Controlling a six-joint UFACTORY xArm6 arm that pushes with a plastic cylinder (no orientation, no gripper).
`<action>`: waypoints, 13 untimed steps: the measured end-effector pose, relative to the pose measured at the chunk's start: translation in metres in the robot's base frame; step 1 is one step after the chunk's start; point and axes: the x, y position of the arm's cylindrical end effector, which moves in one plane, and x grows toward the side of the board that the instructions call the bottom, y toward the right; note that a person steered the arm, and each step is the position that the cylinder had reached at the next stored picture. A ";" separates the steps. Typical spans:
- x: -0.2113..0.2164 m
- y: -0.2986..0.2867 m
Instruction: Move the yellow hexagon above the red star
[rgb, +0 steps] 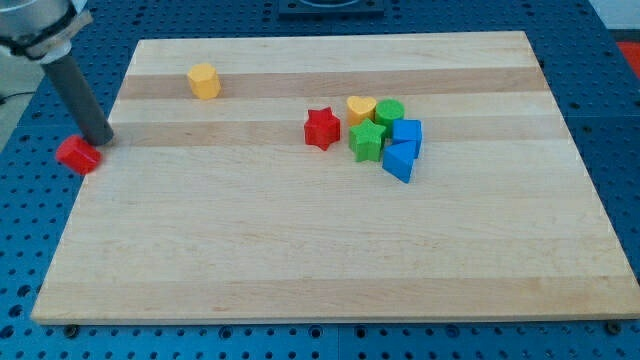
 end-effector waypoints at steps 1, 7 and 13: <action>0.000 0.012; -0.164 0.197; -0.197 0.303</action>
